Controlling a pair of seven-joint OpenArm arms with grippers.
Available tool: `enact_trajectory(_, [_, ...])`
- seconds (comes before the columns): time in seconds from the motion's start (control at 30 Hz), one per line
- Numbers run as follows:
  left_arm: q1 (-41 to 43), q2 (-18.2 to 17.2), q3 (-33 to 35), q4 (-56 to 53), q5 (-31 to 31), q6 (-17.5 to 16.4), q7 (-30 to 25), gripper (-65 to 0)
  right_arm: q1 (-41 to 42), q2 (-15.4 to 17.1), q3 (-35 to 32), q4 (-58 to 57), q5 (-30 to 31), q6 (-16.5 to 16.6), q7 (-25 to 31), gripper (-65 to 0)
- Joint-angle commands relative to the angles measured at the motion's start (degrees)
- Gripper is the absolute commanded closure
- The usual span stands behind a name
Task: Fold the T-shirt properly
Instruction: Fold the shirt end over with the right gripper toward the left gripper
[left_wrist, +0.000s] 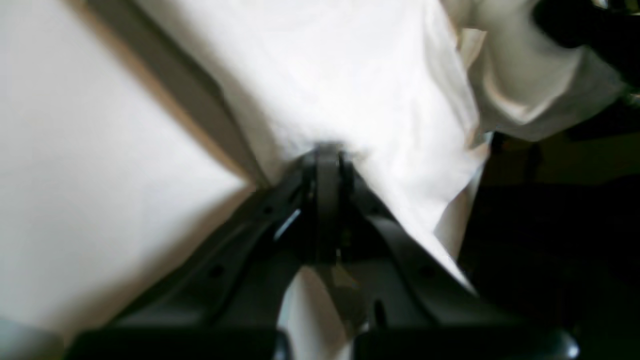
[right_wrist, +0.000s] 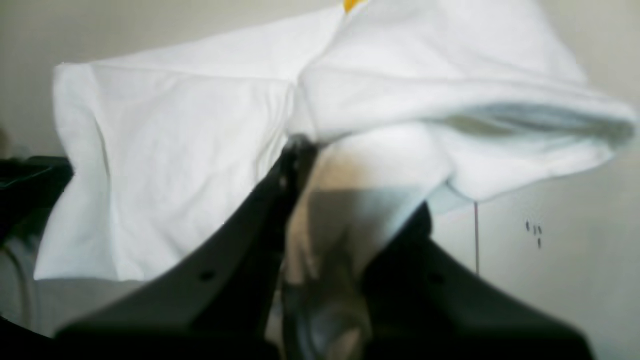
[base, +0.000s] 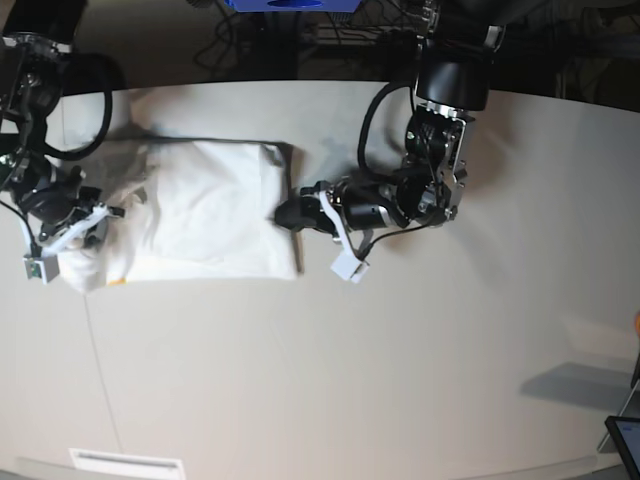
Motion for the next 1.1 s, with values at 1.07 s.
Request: enact_trajectory(1.07, [-0.96,-5.38,-0.12,6.60,2.63,1.37,-0.70,0.0,0.63,1.14,-16.11,4.10,0.61,-8.58,3.54,0.0])
